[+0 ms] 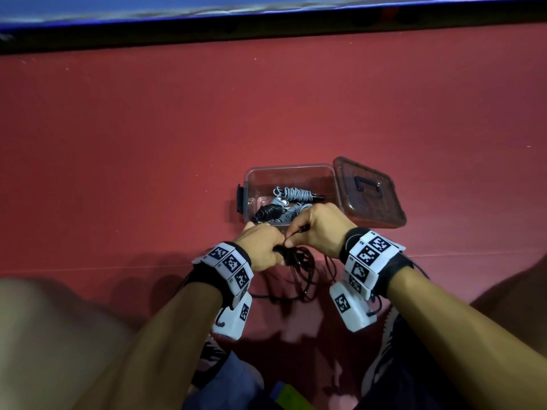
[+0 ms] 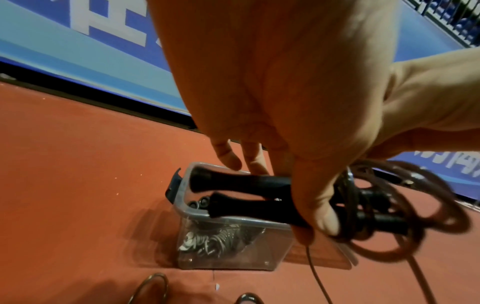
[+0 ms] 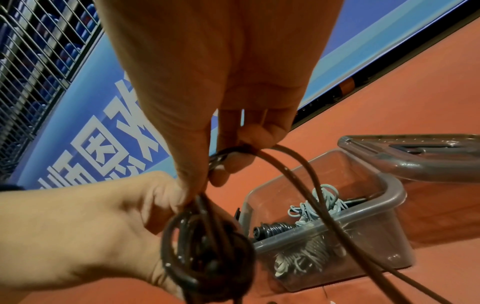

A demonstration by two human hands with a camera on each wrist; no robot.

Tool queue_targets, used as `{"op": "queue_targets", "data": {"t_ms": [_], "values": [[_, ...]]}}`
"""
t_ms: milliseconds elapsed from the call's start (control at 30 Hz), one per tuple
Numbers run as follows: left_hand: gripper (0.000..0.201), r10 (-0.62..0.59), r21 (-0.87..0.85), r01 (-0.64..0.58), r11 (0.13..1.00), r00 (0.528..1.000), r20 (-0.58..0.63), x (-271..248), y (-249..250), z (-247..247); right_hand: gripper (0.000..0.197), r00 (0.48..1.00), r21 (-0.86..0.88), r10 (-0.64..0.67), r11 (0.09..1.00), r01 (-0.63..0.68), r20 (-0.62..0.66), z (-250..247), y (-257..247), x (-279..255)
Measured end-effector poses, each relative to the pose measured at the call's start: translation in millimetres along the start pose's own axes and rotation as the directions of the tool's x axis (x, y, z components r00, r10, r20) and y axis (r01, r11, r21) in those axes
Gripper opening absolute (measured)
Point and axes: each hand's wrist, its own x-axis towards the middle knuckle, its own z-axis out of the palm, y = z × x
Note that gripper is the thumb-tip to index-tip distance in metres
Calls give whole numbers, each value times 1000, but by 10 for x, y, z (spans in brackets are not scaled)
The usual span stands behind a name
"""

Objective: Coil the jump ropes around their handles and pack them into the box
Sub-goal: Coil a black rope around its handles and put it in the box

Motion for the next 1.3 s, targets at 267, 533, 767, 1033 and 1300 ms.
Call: {"op": "queue_targets", "data": {"t_ms": [267,533,767,1033,1300], "values": [[25,117,-630,-109,769,993,-29,-62,-111,-58,14,992,252,110,963,-91,-65,-34,166,13],[29,41,-871,-137,471,990,-134,-80,-43,-91,42,980,228,177,961,-154,-86,29,201,3],[33,-117,-904,-118,412,977,-181,-106,-24,-84,18,986,46,164,985,-166,39,51,29,-48],[24,-195,-860,-91,502,957,-215,-120,-45,-101,7,979,-58,141,989,-134,144,77,-19,-91],[23,-281,-473,94,876,897,-341,-45,-106,-89,16,980,-85,128,990,-116,152,12,-67,-87]]}}
